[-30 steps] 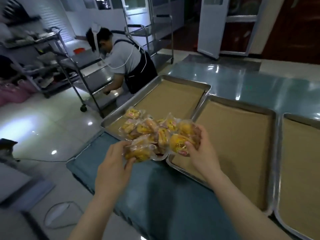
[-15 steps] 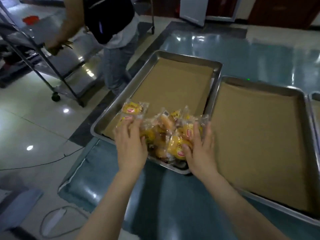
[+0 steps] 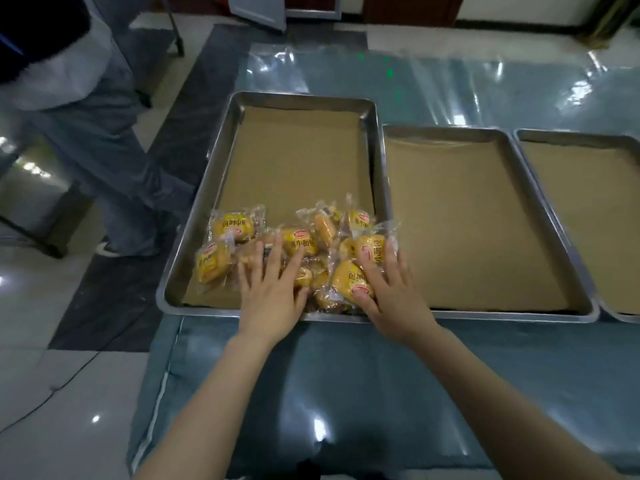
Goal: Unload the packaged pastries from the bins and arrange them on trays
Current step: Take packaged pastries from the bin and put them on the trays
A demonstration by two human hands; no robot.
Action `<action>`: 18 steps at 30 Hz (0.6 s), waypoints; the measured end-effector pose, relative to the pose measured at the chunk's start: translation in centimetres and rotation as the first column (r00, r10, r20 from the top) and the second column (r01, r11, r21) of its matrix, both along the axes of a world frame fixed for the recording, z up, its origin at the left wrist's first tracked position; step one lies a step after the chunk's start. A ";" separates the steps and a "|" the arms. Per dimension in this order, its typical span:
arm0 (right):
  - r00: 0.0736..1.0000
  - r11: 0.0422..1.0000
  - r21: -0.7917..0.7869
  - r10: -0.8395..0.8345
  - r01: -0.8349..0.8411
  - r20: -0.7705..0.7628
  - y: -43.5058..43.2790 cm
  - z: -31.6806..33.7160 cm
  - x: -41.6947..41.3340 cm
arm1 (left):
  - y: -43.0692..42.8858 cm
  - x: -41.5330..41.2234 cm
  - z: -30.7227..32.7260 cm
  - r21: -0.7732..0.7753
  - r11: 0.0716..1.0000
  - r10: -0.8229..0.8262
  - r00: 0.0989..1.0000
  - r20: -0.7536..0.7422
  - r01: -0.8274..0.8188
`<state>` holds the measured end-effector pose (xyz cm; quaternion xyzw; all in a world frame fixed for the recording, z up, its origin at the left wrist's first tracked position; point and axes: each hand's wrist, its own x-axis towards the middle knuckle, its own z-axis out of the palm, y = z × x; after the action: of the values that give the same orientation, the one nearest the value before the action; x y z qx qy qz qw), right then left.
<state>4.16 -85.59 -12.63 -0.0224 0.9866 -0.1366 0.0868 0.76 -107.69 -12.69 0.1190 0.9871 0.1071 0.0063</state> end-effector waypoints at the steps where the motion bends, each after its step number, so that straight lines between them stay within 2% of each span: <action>1: 1.000 0.999 0.045 0.006 -0.006 0.001 -0.7 0.0 -0.4 | -0.6 -0.5 0.0 -0.002 1.000 -0.020 1.000 0.024 0.020; 7: 0.999 0.996 0.089 -0.004 0.001 0.040 -5.0 -0.3 -4.8 | -3.5 -3.1 0.4 0.038 0.997 -0.068 0.978 0.197 0.062; 13: 0.992 0.994 0.105 -0.030 0.017 0.126 -5.7 0.5 -8.2 | -5.4 -2.2 1.5 0.112 0.993 -0.051 0.989 0.140 0.035; 18: 1.000 1.000 -0.011 0.017 -0.017 0.025 -4.7 2.0 -6.6 | -5.0 -1.3 3.1 0.092 0.994 -0.058 0.998 0.034 0.055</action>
<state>-2.46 -90.31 -10.66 -0.0295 0.9844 -0.1417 0.1000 -0.57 -112.67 -9.61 0.1452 0.9771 0.1541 0.0220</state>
